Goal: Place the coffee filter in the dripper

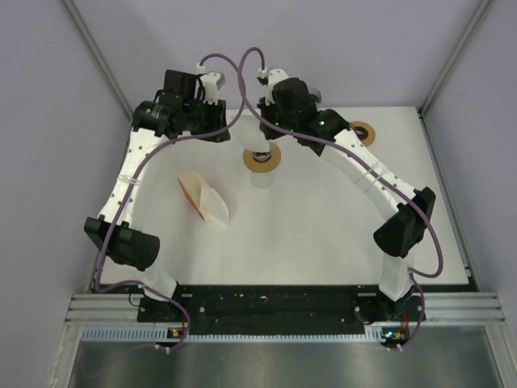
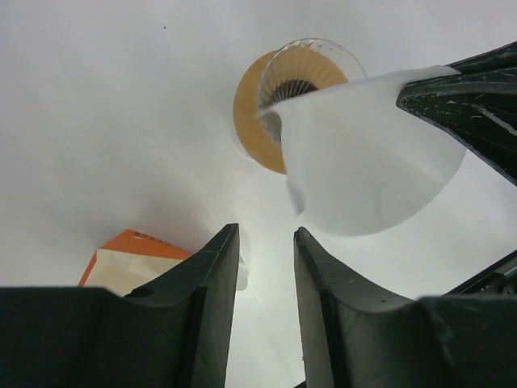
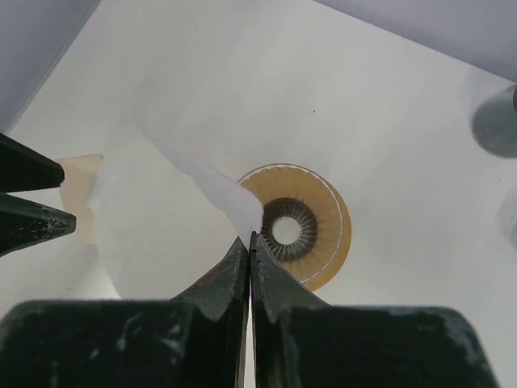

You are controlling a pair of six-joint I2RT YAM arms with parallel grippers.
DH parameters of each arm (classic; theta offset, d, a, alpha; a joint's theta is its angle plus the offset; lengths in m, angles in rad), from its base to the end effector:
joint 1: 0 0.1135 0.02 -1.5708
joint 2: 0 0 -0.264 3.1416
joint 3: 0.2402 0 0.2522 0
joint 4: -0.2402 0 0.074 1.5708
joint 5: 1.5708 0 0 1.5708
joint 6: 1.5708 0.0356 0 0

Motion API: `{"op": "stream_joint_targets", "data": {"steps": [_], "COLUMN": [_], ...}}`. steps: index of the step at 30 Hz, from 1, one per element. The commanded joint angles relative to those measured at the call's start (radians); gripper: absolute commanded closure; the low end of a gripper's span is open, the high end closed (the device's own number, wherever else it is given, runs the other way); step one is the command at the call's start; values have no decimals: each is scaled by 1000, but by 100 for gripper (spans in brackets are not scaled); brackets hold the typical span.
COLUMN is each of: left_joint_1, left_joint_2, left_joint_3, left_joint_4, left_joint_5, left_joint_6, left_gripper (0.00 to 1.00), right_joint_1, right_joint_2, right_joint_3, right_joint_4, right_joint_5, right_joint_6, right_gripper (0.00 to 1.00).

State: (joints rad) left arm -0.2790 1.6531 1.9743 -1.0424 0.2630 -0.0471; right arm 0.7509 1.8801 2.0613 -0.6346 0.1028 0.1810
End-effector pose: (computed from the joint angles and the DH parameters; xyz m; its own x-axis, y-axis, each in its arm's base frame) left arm 0.3210 -0.1016 0.4393 -0.6554 0.1405 -0.7421 0.4232 0.8821 -0.2068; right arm 0.3160 0.2899 0.4202 -0.4250 -0.1517 -0.8924 -0.5436 0.8311 0.1176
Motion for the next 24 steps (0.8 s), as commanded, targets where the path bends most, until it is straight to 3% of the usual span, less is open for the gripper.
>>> {"op": "stream_joint_targets", "data": {"steps": [1,6,16,24], "left_joint_1": [-15,-17,-17,-17], "left_joint_2": [45,63,62,85], "left_joint_3": [115,159,121,66], "left_joint_4": [-8,-7,42,99], "left_joint_5": [28,32,12,2], "left_joint_6": [-14,-14,-30,-79], "left_gripper": [56,39,35,25], "right_joint_1": [-36,-105,-159,-160], "right_joint_2": [-27,-13,86,197], "right_joint_3": [11,17,95,171], "right_joint_4": [-56,-62,-163,-252], "right_joint_5": [-89,-143,-258,-201], "right_joint_6": [15,40,46,15], "right_gripper": [100,100,100,100]}}
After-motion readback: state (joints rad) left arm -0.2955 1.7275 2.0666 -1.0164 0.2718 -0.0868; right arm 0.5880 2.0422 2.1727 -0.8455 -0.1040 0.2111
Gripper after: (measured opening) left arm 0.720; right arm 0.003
